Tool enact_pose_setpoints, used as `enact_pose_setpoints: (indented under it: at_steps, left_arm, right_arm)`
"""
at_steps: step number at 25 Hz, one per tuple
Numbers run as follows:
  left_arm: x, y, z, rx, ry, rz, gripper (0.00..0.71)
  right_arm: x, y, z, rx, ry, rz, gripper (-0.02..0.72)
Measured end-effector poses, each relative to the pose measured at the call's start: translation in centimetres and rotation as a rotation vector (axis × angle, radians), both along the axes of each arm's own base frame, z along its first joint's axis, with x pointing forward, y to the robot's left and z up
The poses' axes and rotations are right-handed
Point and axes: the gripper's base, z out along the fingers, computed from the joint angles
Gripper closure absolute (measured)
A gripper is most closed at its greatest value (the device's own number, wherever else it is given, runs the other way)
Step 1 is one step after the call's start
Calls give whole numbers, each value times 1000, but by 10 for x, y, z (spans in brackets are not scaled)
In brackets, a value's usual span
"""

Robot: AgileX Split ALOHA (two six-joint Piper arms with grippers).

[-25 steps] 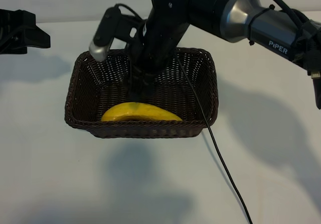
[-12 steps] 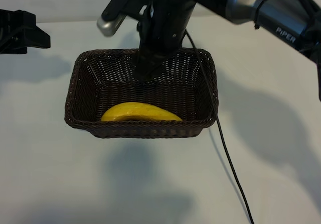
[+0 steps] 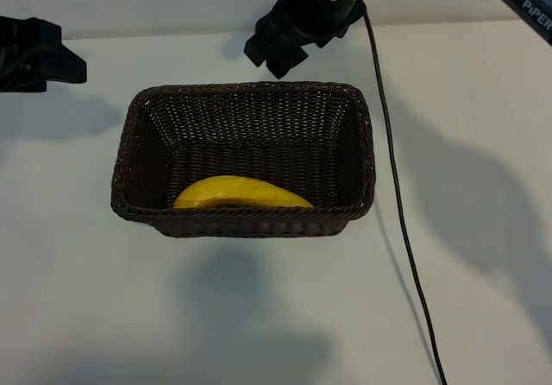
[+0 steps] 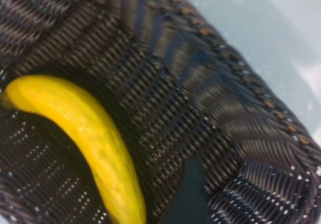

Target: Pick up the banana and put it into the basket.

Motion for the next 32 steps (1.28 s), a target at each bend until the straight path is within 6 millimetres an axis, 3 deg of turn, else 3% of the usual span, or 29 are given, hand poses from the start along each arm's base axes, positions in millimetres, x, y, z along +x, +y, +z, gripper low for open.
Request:
enact_pose_setpoints:
  at_steps: [10, 20, 32]
  left_arm:
    - [0, 0, 0, 4, -4, -5, 148]
    - [1, 1, 1, 7, -16, 3, 148]
    - [2, 1, 1, 10, -25, 5, 148]
  right_arm:
    - [1, -9, 8, 20, -4, -63, 104]
    - [7, -46, 30, 33, -52, -155, 106]
    - [8, -48, 30, 35, -49, -161, 106]
